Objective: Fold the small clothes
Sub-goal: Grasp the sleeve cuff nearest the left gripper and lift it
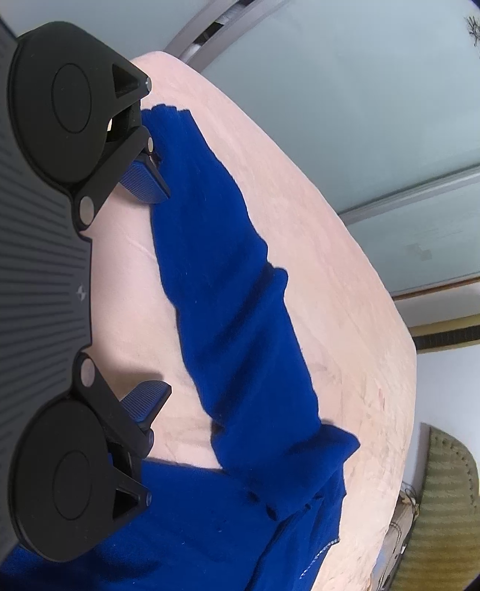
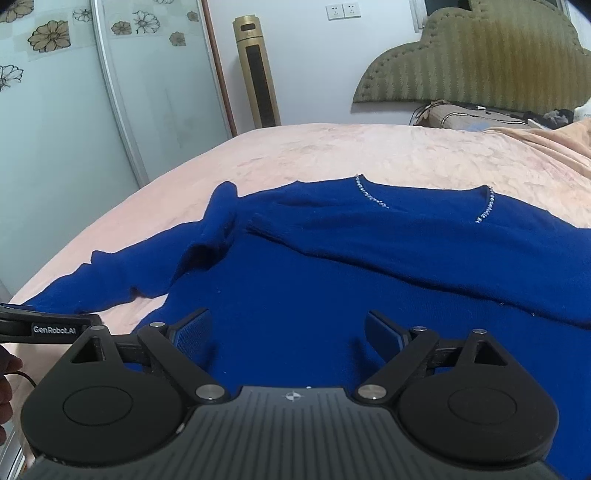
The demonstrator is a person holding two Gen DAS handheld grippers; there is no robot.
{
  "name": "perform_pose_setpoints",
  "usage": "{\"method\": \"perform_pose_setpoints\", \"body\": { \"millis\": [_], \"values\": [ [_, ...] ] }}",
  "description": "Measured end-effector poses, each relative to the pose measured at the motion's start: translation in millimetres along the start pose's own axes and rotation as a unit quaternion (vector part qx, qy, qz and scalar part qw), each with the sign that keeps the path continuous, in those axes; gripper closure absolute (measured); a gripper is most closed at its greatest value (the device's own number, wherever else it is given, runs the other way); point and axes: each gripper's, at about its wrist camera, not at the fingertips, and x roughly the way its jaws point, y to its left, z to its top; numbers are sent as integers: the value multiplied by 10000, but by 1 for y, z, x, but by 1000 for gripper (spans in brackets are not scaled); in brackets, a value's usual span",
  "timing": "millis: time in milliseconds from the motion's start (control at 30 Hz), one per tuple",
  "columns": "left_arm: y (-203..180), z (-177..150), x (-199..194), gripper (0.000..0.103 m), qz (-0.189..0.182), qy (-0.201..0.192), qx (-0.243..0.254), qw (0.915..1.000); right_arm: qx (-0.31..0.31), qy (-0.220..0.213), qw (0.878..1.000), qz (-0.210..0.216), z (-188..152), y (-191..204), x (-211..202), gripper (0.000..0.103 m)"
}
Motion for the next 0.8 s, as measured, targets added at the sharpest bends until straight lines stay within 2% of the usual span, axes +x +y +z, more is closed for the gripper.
{"method": "perform_pose_setpoints", "body": {
  "millis": [100,167,200,267,367,400,500,533,600,800],
  "values": [
    [14,1,-3,0,-232,-1,-349,9991,157,59,9999,29,-6,-7,3,11],
    [33,0,-2,0,-575,63,-926,9940,267,130,9995,80,-10,-11,5,11],
    [45,-2,0,0,-757,108,-1279,9888,298,148,9994,111,-13,-12,6,11],
    [66,-10,4,0,-1029,165,-2025,9737,301,158,9993,130,-17,-14,6,11],
    [96,-29,9,0,-1337,147,-3204,9377,284,133,9994,164,-20,-15,6,11],
    [104,-34,11,0,-1446,132,-3562,9231,289,126,9994,174,-21,-15,6,10],
    [120,-45,18,0,-1719,20,-4320,8853,319,101,9992,198,-22,-15,6,10],
    [124,-45,20,0,-1760,-23,-4477,8767,325,94,9992,202,-22,-16,6,9],
    [130,-42,28,0,-1793,-109,-4646,8671,315,84,9993,204,-23,-16,6,9],
    [151,-29,46,1,-1611,-291,-4959,8528,262,63,9994,226,-25,-15,7,6]
  ]
}}
